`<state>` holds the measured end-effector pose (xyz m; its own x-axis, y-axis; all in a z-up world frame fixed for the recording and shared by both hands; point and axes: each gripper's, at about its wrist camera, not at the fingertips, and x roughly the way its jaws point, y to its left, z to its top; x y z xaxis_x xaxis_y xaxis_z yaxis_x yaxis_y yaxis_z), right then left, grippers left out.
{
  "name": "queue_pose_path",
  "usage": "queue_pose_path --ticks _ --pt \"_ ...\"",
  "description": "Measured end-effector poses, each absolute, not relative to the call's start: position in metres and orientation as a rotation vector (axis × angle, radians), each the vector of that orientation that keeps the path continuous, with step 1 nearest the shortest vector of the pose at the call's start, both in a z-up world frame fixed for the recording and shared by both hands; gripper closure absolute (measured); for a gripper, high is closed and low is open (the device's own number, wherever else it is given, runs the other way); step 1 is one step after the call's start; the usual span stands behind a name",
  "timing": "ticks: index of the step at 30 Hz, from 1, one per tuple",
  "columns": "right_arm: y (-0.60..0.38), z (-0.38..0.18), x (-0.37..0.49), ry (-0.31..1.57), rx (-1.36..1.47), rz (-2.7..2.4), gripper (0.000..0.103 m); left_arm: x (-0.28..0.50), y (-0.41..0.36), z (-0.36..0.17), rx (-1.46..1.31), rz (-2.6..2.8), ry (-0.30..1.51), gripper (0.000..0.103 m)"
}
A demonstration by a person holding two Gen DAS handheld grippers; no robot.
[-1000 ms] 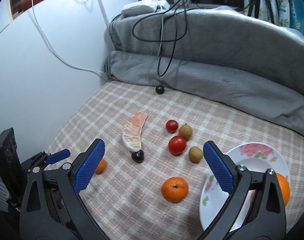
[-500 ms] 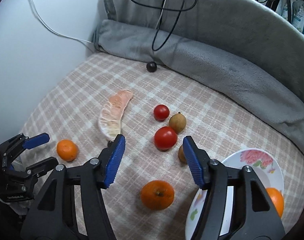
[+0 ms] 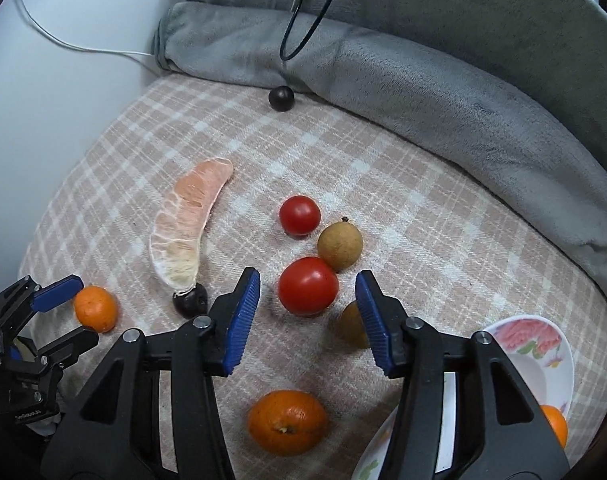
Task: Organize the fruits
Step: 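Grasp the red tomato with the right tool while the left tool grasps the small mandarin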
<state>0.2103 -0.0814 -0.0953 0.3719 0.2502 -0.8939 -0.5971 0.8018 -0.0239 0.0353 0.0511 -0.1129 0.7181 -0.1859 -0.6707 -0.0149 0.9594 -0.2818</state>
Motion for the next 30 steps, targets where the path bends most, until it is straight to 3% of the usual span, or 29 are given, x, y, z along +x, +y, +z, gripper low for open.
queue_pose_path --ticks 9,12,20,30 --pt "-0.073 -0.103 0.214 1.071 -0.423 0.541 0.057 0.040 0.051 -0.119 -0.293 -0.107 0.781 0.054" --pt "-0.071 -0.107 0.215 1.081 -0.433 0.535 0.066 0.042 0.053 -0.121 -0.303 -0.105 0.787 0.054" --pt "-0.070 -0.108 0.218 1.079 -0.422 0.532 0.067 0.045 0.055 -0.121 -0.317 -0.113 0.785 0.067" --pt "-0.081 -0.094 0.211 1.059 -0.381 0.542 0.068 0.042 0.056 -0.119 -0.323 -0.108 0.772 0.068"
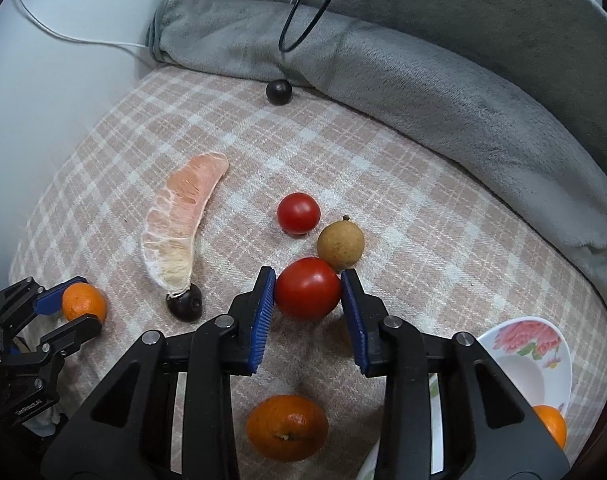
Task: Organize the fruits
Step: 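Grasp the red tomato with the right tool while the left tool grasps the small mandarin, then carry the tomato and mandarin onto the white plate and open both tools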
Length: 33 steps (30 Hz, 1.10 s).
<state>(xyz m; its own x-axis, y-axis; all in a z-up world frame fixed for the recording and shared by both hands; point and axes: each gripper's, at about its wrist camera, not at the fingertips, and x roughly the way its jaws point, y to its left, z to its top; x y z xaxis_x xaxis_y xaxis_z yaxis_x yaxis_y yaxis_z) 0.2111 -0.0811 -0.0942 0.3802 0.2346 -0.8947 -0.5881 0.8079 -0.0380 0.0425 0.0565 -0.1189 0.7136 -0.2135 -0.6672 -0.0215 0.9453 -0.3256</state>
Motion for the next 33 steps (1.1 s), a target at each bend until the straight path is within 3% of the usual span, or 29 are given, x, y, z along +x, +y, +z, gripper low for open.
queue_pose_path --ticks 33 --pt "-0.191 -0.023 0.181 0.928 -0.177 0.521 0.068 0.046 -0.036 -0.070 -0.209 -0.299 0.688 0.068"
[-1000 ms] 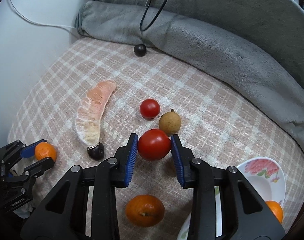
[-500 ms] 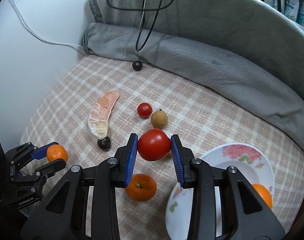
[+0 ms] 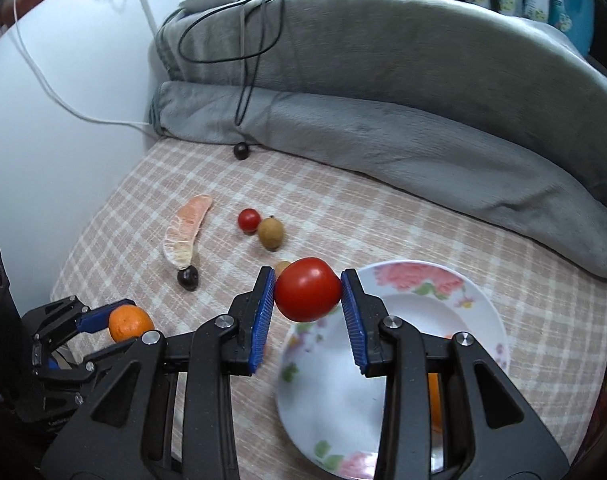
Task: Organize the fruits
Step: 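Carry the tomato and mandarin onto the white plate and open both tools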
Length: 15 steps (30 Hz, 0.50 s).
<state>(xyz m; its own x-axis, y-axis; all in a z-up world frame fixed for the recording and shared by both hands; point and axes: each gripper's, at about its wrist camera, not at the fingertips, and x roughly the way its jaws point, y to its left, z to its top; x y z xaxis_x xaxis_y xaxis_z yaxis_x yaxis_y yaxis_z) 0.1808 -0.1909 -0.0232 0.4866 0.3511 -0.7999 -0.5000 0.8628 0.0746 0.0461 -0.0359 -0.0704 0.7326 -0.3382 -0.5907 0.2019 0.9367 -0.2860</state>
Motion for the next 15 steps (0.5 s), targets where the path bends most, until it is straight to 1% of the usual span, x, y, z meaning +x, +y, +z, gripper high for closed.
queue_pose_path --ticks 15 --pt "-0.238 -0.024 0.191 0.943 -0.104 0.495 0.068 0.062 -0.116 -0.062 -0.130 -0.451 0.694 0.068"
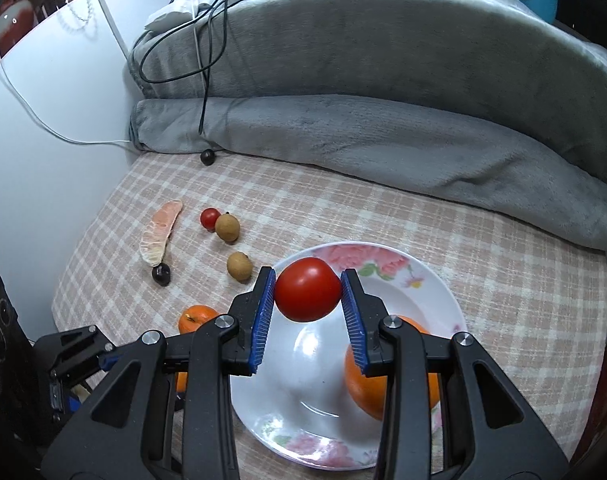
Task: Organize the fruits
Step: 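Carry the tomato and mandarin onto the white plate and open both tools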
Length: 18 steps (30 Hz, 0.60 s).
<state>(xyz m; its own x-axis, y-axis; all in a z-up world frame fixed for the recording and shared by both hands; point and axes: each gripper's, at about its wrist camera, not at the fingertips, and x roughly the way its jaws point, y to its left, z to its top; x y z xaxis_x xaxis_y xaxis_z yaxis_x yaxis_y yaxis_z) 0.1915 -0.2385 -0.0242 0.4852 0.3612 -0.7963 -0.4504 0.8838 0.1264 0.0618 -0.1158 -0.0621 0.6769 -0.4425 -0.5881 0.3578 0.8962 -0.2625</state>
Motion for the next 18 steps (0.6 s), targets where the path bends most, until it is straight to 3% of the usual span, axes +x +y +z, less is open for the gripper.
queue_pose_path --ticks 18 --pt "-0.255 -0.034 0.202 0.965 -0.060 0.514 0.068 0.078 -0.154 -0.063 -0.100 -0.514 0.727 0.068"
